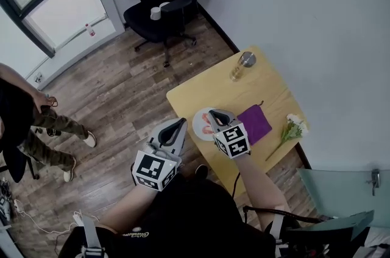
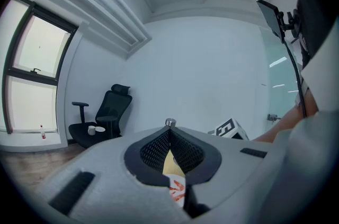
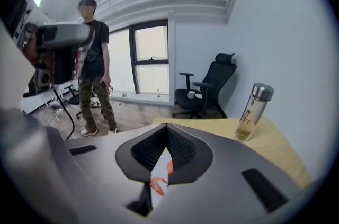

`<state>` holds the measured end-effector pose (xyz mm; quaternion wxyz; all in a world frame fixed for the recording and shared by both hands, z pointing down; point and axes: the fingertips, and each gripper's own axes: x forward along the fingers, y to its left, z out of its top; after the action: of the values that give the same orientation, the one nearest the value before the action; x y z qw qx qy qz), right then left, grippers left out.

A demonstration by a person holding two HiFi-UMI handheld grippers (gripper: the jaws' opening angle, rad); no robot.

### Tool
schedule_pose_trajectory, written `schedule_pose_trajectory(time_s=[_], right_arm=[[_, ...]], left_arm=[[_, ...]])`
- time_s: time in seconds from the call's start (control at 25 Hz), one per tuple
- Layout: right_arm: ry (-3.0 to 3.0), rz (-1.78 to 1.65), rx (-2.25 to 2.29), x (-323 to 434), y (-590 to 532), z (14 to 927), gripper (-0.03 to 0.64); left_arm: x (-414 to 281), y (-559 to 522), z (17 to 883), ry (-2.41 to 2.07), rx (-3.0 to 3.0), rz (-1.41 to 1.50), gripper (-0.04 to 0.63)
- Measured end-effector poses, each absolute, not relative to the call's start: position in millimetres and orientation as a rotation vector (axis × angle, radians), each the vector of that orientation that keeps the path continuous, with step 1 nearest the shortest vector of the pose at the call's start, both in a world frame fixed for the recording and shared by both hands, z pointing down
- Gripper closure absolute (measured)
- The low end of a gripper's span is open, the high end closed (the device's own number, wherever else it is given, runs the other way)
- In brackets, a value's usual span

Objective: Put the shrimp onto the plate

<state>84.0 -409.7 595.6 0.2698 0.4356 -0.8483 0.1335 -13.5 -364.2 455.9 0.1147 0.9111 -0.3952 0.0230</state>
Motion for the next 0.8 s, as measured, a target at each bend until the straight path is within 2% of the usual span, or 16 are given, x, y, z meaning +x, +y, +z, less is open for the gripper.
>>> schedule_pose_trajectory(time_s=[0.24, 0.8], right_arm=[[-2.468, 0.308, 1.342, 95.5, -388.7, 507.2, 0.614], [-2.665, 0.121, 1.672, 122.5, -333.3, 395.8, 0.614]], left_arm=[[3.7, -362.6, 440.7, -1.128, 2.714, 0.038, 0.594], [23.0, -349.2, 414.2, -1.089, 2.788, -0.009, 0.594]])
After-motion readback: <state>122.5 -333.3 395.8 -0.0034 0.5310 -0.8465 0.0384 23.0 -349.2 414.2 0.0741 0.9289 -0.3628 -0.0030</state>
